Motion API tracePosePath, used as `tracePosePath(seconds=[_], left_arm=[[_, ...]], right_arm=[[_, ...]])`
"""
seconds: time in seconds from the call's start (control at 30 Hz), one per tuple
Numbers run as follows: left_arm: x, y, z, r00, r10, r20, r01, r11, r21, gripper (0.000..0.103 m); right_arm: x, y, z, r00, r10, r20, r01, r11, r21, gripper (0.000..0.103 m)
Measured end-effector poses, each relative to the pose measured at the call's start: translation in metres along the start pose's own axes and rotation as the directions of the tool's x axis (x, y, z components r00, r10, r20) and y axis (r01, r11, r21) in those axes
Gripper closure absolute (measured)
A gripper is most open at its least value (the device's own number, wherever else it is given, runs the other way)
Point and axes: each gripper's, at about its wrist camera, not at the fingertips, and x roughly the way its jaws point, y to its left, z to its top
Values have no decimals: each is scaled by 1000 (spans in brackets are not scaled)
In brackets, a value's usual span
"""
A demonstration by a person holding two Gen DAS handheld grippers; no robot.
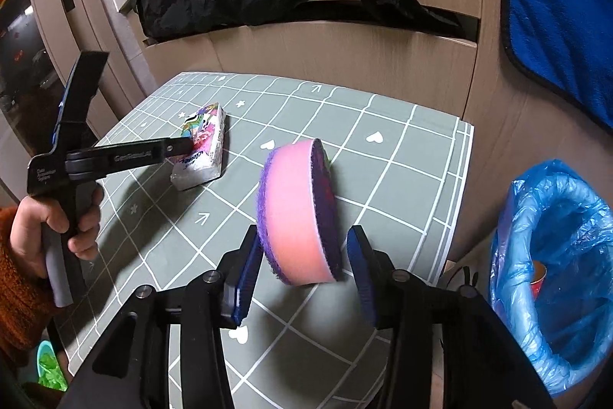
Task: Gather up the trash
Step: 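Grasp the pink-purple sponge with the right tool while the left tool grasps the pink tissue packet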
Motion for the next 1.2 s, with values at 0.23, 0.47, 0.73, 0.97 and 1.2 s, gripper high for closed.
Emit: tracePosePath(seconds=[0.23, 0.47, 0.73, 0.97, 1.2], left_arm=[[-12, 22, -9, 1000, -11, -9, 11, 1000, 9, 86], [-9, 41, -6, 973, -231, -27, 218, 945, -242, 61], [19, 16, 10, 985, -148, -85, 105, 918, -382, 54], [26, -28, 25, 997, 46, -67, -62, 966, -251, 53], [14, -34, 20, 998, 69, -12, -70, 978, -199, 74]], right_arm=[[6, 13, 14, 1000, -30, 4, 31, 997, -70, 50], [27, 16, 31, 999, 1, -45, -6, 995, -97, 68], [5, -6, 23, 1000, 26, 14, -26, 999, -33, 73], [-8, -29, 9, 999, 48, 27, -48, 998, 35, 73], [-16, -26, 5, 997, 53, 48, -54, 998, 24, 73]])
